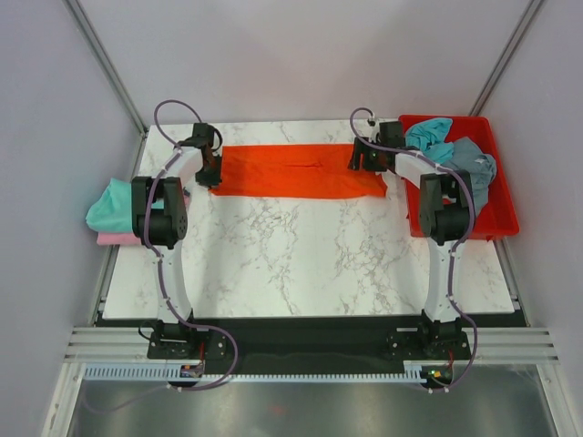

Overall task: Fold and stack the t-shirts
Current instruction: Fold the tshirt

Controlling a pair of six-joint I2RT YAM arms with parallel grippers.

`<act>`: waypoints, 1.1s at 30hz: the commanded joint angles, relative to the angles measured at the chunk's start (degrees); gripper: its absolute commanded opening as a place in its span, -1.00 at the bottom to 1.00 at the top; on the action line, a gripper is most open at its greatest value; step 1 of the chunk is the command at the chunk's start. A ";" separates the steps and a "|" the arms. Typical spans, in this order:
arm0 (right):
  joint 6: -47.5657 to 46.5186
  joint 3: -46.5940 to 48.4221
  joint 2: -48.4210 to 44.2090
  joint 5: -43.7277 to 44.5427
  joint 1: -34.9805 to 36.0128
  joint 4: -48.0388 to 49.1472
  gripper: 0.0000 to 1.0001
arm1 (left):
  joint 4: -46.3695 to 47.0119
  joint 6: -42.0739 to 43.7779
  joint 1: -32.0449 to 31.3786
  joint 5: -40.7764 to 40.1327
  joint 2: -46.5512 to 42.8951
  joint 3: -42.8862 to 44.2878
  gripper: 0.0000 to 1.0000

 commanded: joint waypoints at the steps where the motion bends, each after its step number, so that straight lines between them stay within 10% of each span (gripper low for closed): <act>1: 0.77 2.82 2.58 1.82 -0.28 -0.13 0.47 | 0.43 1.51 0.13 -1.02 -1.73 -1.63 -0.68; 5: 0.15 5.54 4.51 2.26 -0.37 -0.75 0.47 | -0.54 2.56 -0.05 1.78 -4.37 -5.41 -0.96; 33: 2.88 28.40 15.96 4.46 3.32 3.65 0.56 | -8.80 3.62 -19.03 20.34 -29.59 -35.91 -0.96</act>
